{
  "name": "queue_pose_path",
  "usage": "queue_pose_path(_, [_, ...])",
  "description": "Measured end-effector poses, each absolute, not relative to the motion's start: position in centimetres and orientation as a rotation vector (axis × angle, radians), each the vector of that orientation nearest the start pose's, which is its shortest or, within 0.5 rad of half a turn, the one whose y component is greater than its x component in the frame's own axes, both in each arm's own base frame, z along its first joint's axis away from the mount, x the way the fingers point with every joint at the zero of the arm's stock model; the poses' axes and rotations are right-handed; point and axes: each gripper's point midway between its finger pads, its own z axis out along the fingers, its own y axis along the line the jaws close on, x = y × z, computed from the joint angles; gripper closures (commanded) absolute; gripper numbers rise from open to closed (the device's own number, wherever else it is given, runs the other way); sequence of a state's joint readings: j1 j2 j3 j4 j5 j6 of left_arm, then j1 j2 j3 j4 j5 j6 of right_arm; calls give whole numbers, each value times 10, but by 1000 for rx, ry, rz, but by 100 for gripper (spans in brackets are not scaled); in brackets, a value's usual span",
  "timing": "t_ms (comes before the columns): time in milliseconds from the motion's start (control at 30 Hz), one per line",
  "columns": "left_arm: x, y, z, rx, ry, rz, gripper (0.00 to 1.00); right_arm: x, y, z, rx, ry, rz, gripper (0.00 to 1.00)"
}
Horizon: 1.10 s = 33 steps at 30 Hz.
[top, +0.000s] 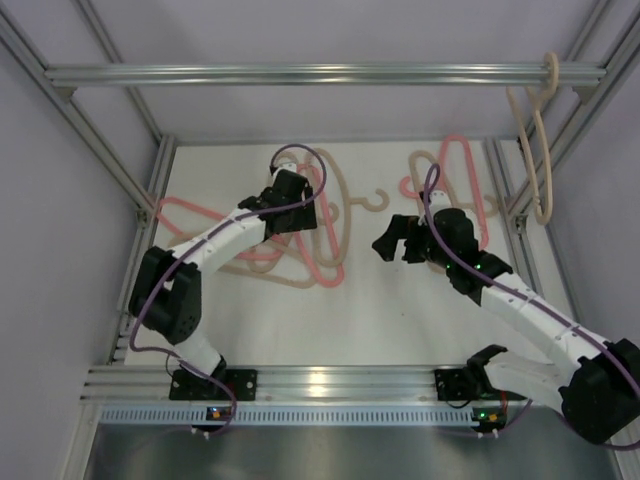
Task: Organize the hangers
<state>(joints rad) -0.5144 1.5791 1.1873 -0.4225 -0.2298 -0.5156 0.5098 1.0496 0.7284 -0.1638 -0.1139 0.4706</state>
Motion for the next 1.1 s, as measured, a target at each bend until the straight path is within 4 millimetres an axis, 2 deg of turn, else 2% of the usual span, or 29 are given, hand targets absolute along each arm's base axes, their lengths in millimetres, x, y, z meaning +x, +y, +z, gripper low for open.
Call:
queue_pose_path(200, [408, -218, 82, -83, 2440, -115, 30, 281, 199, 164, -73, 2116, 718, 0])
queue_pose_path(300, [419, -227, 67, -73, 2454, -89, 32, 282, 199, 161, -66, 2105, 718, 1])
queue_pose_path(433, [441, -236, 61, -77, 2436, -66, 39, 279, 198, 152, -58, 2116, 719, 1])
queue_pose_path(533, [452, -239, 60, -83, 2422, -57, 39, 278, 197, 148, -51, 2122, 720, 1])
queue_pose_path(733, [470, -233, 55, -120, 2410, -29, 42, 278, 197, 146, -50, 2119, 722, 1])
queue_pose_path(833, [481, -230, 55, -140, 2398, -31, 47, 279, 198, 147, -50, 2112, 725, 1])
queue_pose_path(1100, [483, -225, 47, -145, 2413, -20, 55, 282, 200, 146, -50, 2109, 727, 0])
